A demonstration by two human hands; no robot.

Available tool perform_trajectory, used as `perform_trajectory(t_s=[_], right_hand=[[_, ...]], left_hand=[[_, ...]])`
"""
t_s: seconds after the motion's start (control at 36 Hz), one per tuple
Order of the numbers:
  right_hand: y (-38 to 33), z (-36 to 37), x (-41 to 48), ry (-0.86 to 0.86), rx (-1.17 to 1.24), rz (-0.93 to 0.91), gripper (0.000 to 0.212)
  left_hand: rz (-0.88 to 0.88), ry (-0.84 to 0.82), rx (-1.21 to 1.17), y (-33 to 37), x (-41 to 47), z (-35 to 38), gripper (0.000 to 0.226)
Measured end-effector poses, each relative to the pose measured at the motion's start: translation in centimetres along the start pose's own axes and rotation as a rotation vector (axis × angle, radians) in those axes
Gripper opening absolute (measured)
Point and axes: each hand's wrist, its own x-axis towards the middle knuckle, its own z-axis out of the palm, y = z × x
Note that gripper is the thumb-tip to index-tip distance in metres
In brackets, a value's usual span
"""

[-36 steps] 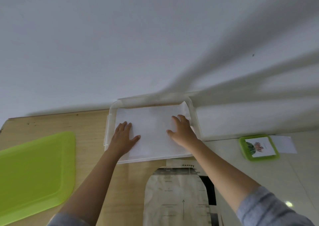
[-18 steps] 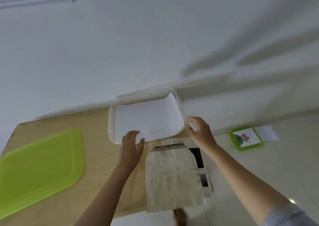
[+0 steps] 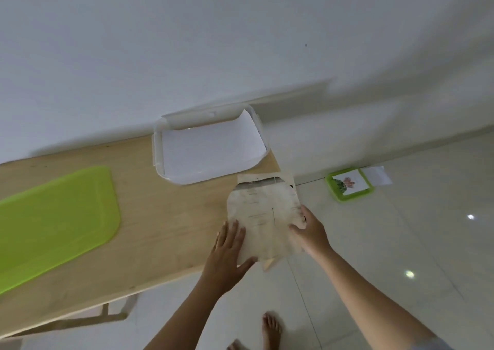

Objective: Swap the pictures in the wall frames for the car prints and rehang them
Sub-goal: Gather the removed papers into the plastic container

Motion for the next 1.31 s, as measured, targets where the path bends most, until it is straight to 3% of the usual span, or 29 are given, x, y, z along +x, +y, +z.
perform_trajectory(t_s=[0.25,0.39,0.56,0.81,0.89,0.94,1.0,1.08,1.31], right_hand=[[2.6,-1.1,-1.2,0.202,0.319,0.071,0.035],[2.5,-1.6,-1.5,0.138,0.359,0.023,0.036],[1.5,-2.8,-2.0,0.131,0.384,-0.101,0.04],[-2.5,-4.7,-1.9,0.074,0.446,-0.254,0.04],[-4.3,-4.7,-1.6,0.054,0.477,-0.309,0.041],[-5.6,-4.7,-1.1,0.039,0.477,-0.334,0.042],[-6.8,-4.4,-0.5,0.017,0.456,-0.35,0.041],[-8.5,-3.9,0.6,-0.002,0.431,-0.366,0.04],[-12.4,-0.9,4.5,-0.056,0.365,-0.351,0.043]], left_hand=[[-0.034,0.004,-0.047,2.8,0.8,0.5,0.117],[-0.082,0.022,-0.035,3.7,1.2,0.0,0.074],[-0.132,0.096,-0.143,4.0,2.0,-1.4,0.061],[-0.277,0.256,-0.931,2.6,4.9,-6.6,0.072],[-0.26,0.126,-1.391,1.3,5.0,-8.3,0.065],[-0.145,0.053,-1.522,1.0,4.6,-9.6,0.049],[-0.07,0.064,-1.569,0.9,4.2,-11.0,0.043],[-0.095,0.183,-1.612,0.3,4.4,-12.6,0.041],[-0.099,0.46,-1.407,-2.9,6.1,-16.0,0.063]])
